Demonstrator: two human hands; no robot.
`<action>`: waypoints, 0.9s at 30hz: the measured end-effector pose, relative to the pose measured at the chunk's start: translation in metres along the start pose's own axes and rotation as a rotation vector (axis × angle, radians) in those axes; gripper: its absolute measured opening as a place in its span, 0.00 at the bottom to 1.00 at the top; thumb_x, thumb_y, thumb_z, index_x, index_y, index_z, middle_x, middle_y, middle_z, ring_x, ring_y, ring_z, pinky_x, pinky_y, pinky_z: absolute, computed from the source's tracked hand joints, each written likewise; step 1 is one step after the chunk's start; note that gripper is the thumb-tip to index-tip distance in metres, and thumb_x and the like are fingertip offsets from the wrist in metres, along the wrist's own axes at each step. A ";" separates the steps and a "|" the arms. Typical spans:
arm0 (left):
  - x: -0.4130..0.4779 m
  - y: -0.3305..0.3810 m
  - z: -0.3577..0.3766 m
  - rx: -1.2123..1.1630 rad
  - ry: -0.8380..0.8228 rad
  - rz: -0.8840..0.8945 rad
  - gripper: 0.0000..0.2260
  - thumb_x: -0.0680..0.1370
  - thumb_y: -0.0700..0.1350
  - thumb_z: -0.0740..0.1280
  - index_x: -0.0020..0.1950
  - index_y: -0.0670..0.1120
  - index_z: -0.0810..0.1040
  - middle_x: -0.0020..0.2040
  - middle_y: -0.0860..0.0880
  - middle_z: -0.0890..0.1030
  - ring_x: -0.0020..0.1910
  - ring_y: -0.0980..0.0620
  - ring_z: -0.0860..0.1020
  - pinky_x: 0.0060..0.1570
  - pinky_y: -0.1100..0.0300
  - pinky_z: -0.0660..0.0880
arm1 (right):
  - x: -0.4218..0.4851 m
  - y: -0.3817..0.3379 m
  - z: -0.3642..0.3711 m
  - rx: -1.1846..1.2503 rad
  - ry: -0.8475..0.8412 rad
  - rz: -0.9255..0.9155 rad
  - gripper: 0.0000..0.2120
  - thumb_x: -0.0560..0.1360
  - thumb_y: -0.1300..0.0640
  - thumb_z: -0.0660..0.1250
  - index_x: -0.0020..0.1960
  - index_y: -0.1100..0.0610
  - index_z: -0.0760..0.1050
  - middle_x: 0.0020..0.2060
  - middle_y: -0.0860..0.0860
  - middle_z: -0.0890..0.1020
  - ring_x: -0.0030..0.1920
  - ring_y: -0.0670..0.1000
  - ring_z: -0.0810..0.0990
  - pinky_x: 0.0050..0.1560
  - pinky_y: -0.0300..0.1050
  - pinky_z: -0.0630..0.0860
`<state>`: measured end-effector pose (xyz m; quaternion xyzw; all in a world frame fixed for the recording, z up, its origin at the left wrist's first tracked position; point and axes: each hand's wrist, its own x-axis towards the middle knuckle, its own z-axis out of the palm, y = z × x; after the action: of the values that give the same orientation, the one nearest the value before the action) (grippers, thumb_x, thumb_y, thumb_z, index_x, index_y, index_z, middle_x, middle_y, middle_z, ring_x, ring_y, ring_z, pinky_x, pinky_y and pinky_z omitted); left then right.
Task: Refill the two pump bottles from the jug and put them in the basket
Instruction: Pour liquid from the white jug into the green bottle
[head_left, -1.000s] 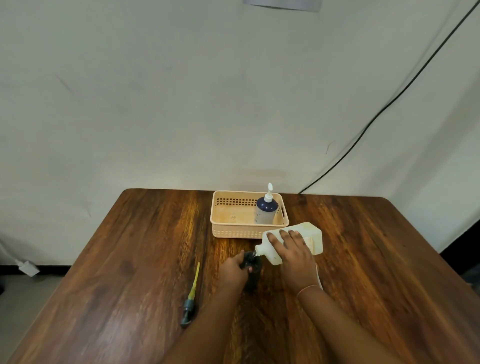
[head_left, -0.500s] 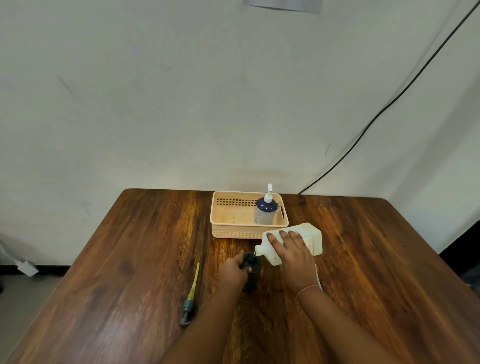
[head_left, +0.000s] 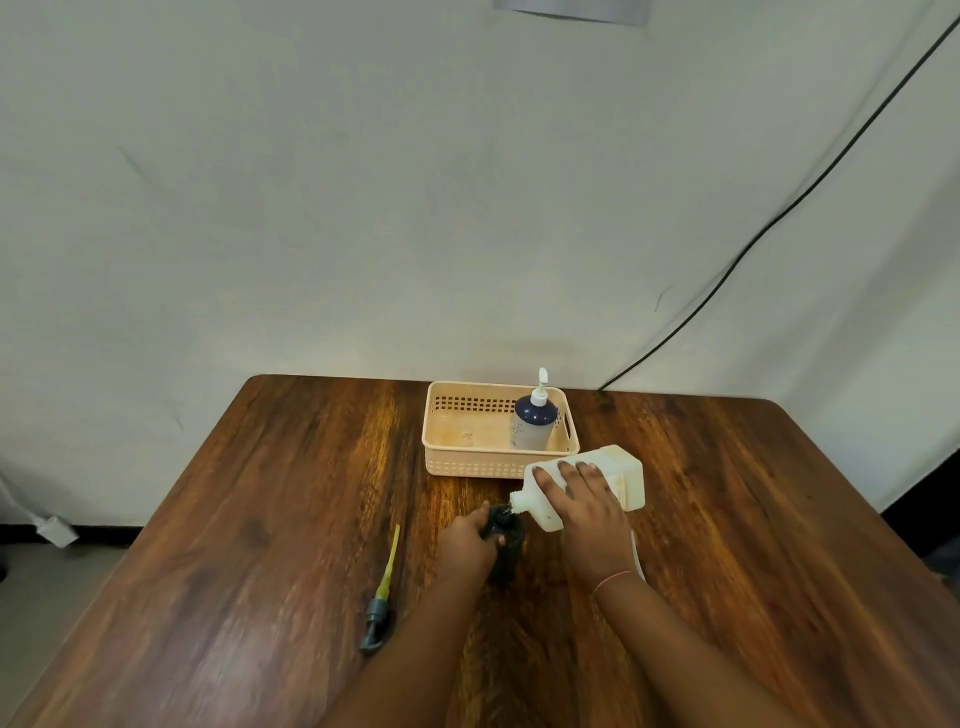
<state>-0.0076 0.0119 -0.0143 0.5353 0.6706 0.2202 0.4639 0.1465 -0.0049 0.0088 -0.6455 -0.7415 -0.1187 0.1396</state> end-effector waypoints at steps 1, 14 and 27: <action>0.000 0.000 0.000 0.001 -0.002 0.000 0.25 0.77 0.39 0.65 0.73 0.51 0.64 0.69 0.47 0.71 0.68 0.47 0.69 0.64 0.53 0.71 | 0.000 0.000 0.000 -0.003 0.004 -0.001 0.37 0.57 0.57 0.81 0.64 0.50 0.73 0.56 0.56 0.81 0.58 0.61 0.79 0.55 0.61 0.74; -0.001 0.003 -0.003 -0.004 -0.021 -0.005 0.26 0.77 0.40 0.65 0.73 0.52 0.63 0.70 0.47 0.70 0.69 0.47 0.68 0.67 0.51 0.69 | -0.005 0.000 0.011 0.302 -0.011 0.333 0.33 0.61 0.55 0.79 0.62 0.57 0.69 0.57 0.56 0.78 0.58 0.56 0.76 0.51 0.52 0.79; -0.005 0.004 -0.002 -0.082 -0.003 -0.012 0.25 0.77 0.38 0.65 0.73 0.49 0.65 0.70 0.47 0.70 0.70 0.46 0.67 0.68 0.51 0.68 | -0.024 0.023 0.029 0.656 0.085 0.877 0.36 0.60 0.54 0.80 0.59 0.59 0.62 0.58 0.61 0.75 0.59 0.62 0.75 0.54 0.59 0.78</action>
<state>-0.0075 0.0092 -0.0087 0.5122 0.6635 0.2439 0.4879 0.1712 -0.0135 -0.0272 -0.8114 -0.3948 0.1621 0.3994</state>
